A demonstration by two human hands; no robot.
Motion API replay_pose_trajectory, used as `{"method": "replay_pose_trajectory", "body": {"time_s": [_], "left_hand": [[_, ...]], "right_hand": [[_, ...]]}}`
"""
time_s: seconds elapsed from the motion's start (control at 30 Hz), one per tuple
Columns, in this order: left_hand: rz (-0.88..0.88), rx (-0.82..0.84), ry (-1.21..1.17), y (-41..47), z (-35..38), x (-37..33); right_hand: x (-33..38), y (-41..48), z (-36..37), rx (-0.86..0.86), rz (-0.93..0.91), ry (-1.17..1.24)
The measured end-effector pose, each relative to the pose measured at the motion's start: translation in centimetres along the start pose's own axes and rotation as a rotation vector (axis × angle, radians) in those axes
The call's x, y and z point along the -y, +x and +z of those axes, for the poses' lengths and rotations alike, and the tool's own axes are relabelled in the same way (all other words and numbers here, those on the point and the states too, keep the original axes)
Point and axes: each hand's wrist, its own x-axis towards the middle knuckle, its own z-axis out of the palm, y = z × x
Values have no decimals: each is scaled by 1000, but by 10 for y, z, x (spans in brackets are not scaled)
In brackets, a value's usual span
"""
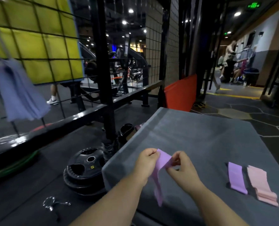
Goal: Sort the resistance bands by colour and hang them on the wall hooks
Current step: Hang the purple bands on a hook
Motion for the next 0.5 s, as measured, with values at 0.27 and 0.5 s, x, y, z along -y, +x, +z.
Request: {"method": "replay_pose_trajectory", "body": {"time_s": [0.27,0.5], "left_hand": [[91,113,102,-28,-95,-26],[121,114,175,-67,-170,-45]], "right_hand": [[80,-1,36,217,-308,-68],[154,-19,72,466,-396,103]]}}
